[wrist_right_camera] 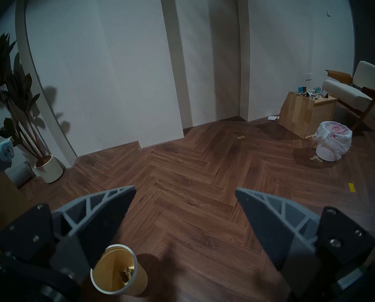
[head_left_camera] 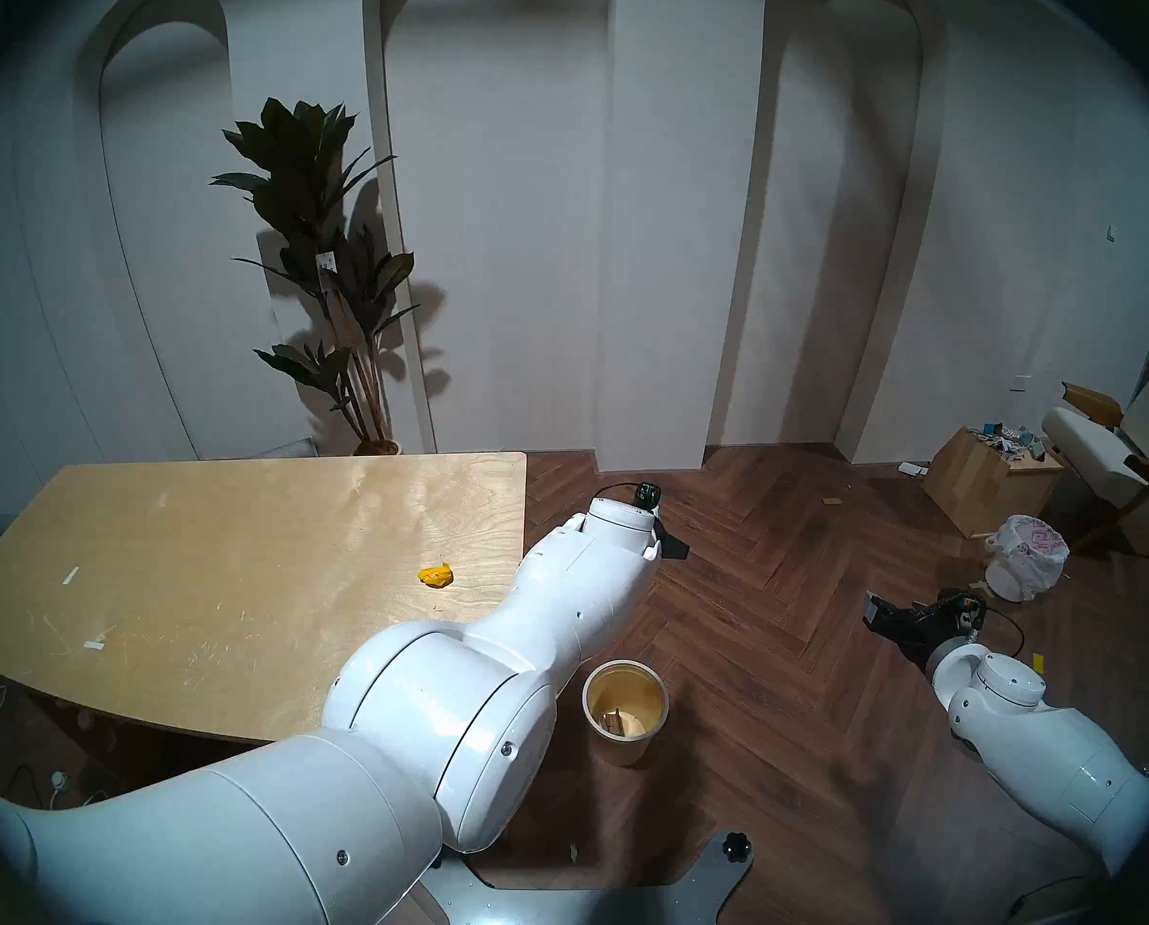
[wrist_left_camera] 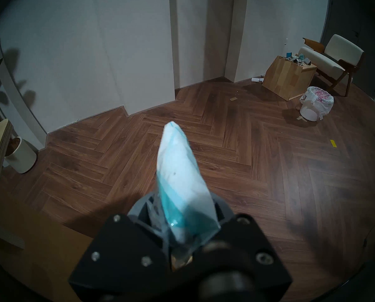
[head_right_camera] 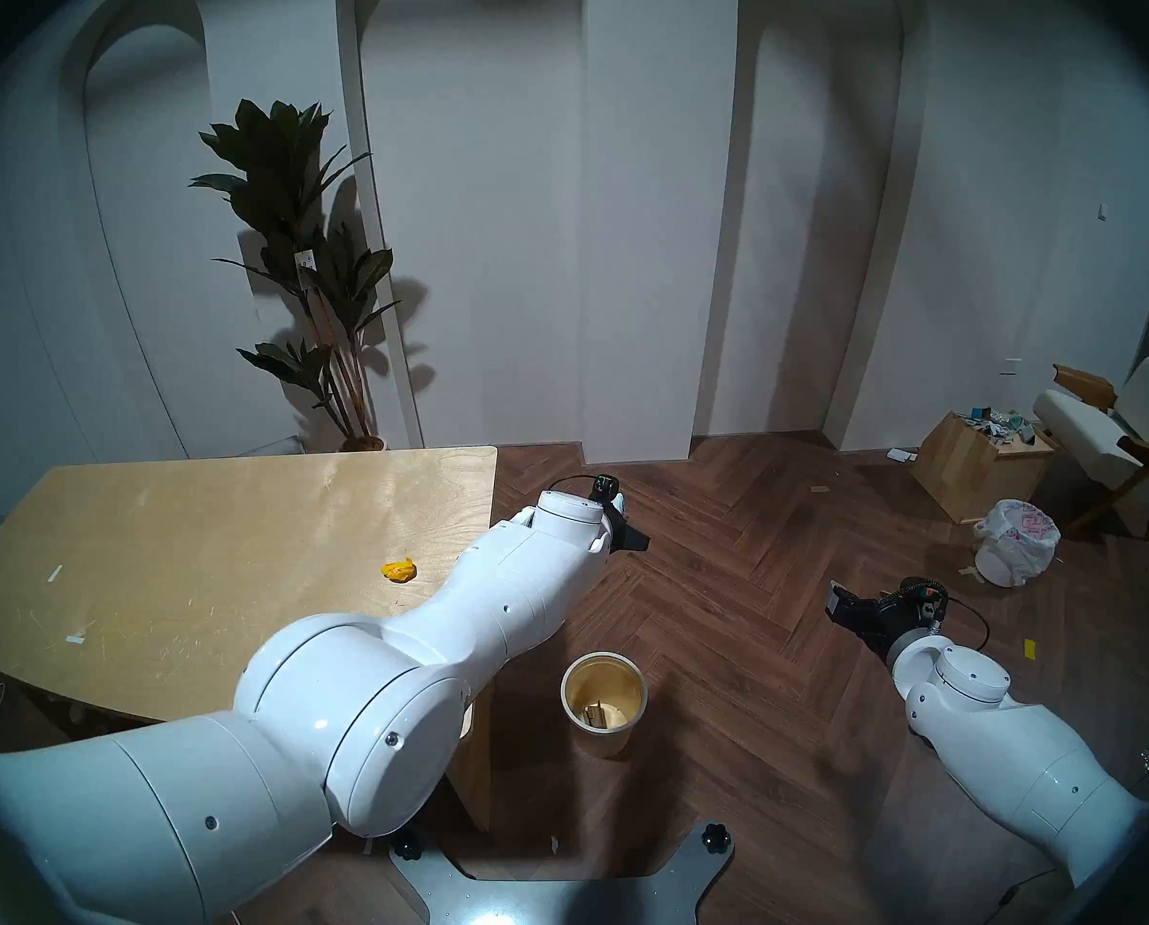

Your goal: Put the trash into the trash bin on the ground

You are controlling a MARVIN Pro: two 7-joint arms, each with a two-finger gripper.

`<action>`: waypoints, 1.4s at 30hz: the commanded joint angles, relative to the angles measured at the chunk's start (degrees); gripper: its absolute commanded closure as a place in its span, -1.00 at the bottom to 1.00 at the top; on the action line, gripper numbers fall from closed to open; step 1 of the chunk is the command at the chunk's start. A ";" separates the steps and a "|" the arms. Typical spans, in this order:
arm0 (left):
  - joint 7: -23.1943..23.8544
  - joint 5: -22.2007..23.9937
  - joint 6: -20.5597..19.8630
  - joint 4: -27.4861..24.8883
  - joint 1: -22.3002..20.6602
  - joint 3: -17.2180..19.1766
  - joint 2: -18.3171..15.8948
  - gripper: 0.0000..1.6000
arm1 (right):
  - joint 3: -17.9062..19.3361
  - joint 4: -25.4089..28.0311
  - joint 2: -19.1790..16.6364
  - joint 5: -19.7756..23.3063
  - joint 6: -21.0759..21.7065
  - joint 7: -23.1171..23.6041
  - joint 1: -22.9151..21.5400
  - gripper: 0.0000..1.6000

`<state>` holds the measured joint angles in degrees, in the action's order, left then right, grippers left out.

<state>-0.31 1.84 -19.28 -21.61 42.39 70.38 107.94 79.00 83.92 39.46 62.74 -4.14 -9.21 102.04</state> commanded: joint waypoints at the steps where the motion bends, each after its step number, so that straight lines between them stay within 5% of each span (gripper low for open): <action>1: -0.19 -0.13 1.31 0.00 -2.29 0.03 0.56 1.00 | 0.36 -0.28 0.07 -0.37 -0.63 0.41 -1.60 -1.00; 42: -0.25 -1.86 4.83 3.36 -3.42 2.38 0.70 1.00 | -0.31 -4.04 3.36 -3.60 -0.73 3.47 -5.51 -1.00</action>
<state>-0.42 0.02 -15.50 -17.96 41.11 72.73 108.09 78.36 80.08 42.80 59.43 -4.24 -6.06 97.91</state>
